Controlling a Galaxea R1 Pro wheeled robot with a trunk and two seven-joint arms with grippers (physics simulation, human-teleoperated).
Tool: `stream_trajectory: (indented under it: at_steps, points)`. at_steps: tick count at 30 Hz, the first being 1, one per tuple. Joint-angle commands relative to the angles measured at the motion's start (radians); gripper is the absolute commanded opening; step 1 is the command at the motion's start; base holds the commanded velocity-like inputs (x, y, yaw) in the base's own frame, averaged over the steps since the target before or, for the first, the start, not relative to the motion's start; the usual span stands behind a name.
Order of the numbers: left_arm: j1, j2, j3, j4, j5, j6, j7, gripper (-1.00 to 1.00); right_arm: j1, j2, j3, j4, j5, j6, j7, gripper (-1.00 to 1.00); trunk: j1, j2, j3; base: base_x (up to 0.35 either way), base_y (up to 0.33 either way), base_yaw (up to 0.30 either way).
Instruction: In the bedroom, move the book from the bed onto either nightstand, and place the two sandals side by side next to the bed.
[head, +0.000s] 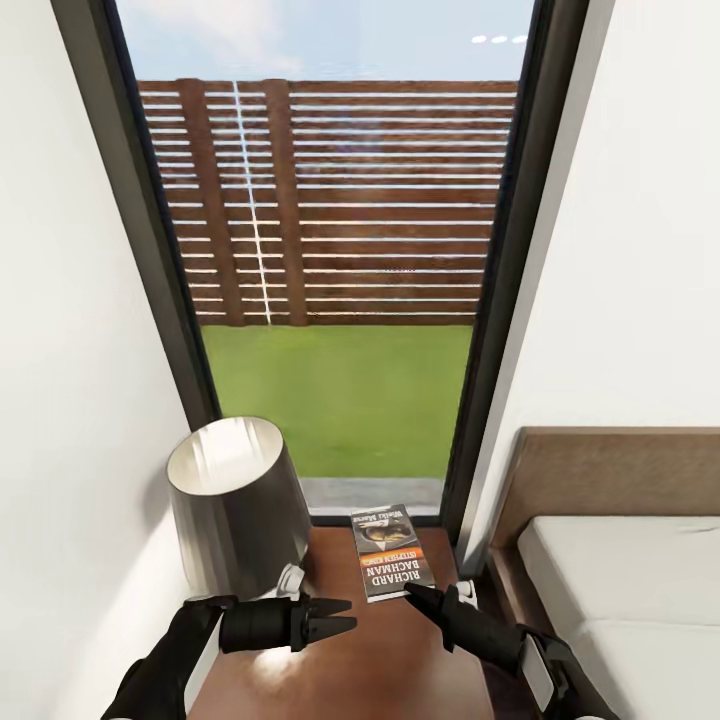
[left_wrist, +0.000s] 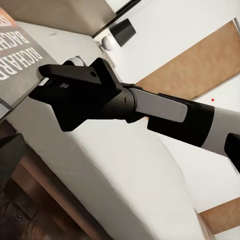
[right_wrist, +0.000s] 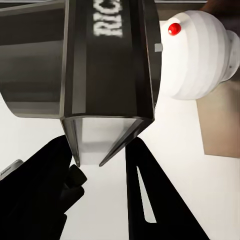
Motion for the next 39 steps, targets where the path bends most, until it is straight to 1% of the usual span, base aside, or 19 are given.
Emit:
stream_trajectory:
  at_steps: [1, 39]
  points:
    - [-0.001, -0.001, 0.002, 0.0, -0.002, 0.011, -0.004, 1.0, -0.001, 0.001, -0.005, -0.001, -0.001, 0.009, 0.002, -1.0, 0.004, -0.008, -0.004, 0.0, 0.0, 0.0]
    - [-0.001, -0.001, 0.002, 0.0, -0.002, 0.01, -0.004, 1.0, -0.001, 0.001, -0.005, 0.0, -0.001, 0.01, 0.002, -1.0, 0.15, -0.274, -0.123, 0.0, 0.0, 0.0]
